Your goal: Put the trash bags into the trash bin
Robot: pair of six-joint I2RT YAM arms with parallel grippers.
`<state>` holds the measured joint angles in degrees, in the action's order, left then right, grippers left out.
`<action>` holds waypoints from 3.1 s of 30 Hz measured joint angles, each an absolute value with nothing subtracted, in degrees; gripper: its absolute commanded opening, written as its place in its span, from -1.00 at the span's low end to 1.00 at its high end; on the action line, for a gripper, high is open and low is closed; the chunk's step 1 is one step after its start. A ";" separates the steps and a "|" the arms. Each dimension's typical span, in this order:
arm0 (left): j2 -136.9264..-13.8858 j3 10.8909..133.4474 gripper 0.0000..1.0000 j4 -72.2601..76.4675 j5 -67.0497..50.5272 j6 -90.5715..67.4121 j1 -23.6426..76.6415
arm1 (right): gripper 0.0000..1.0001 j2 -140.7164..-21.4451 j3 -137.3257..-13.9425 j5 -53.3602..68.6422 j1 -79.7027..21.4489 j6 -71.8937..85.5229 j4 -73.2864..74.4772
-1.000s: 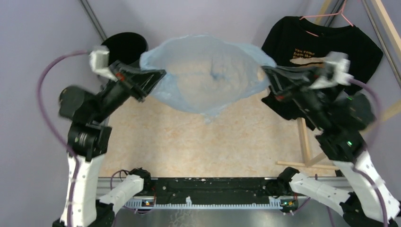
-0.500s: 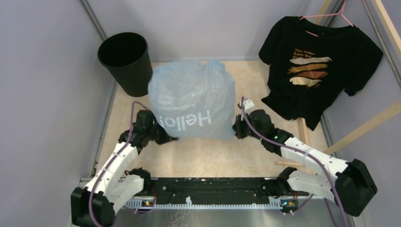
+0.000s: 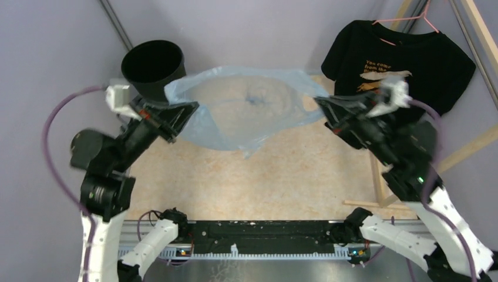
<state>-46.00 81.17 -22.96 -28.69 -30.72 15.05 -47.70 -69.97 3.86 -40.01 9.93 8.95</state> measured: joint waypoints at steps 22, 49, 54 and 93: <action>-40.99 54.72 -1.00 -41.67 -12.71 -32.62 15.05 | -1.00 -48.93 -46.33 0.45 -40.01 17.67 17.58; -46.54 62.46 -1.00 -24.88 -29.19 -31.92 16.38 | -1.00 -56.42 -56.84 10.13 -40.18 11.49 13.10; -51.57 60.16 -1.00 -20.12 -26.94 -35.70 28.12 | -1.00 -64.36 -57.89 16.97 -45.60 17.08 5.26; -50.37 57.74 -1.00 -20.51 -15.68 -36.07 37.19 | 0.19 -67.88 -55.51 16.45 -52.64 24.43 -7.16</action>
